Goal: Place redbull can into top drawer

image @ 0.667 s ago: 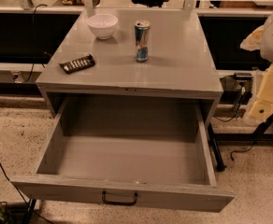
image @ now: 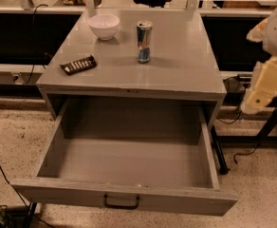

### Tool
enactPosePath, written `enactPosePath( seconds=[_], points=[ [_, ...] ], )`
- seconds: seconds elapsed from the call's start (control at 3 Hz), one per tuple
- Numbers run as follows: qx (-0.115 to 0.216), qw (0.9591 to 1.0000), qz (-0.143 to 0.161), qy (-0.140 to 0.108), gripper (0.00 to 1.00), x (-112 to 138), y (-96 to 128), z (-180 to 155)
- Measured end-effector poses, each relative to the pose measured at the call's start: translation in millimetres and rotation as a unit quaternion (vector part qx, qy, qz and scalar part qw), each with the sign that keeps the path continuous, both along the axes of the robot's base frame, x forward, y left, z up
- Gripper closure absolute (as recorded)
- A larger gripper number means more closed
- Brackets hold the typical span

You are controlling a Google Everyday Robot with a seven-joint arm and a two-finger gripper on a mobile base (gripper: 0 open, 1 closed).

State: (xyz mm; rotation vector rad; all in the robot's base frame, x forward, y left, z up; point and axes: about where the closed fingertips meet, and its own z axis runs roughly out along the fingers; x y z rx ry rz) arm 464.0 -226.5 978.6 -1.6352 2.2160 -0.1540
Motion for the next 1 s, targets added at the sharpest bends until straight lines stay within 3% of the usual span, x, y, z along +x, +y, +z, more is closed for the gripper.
enactPosePath(
  seconds=[0.33, 0.67, 1.0],
  points=[
    [0.020, 0.9937, -0.078, -0.078, 0.00, 73.3, -30.4, 5.2],
    [0.116, 0.9671, -0.149, -0.170, 0.00, 161.1, -68.0, 3.9],
    [0.245, 0.9309, -0.135, -0.234, 0.00, 223.6, -60.9, 11.6]
  ],
)
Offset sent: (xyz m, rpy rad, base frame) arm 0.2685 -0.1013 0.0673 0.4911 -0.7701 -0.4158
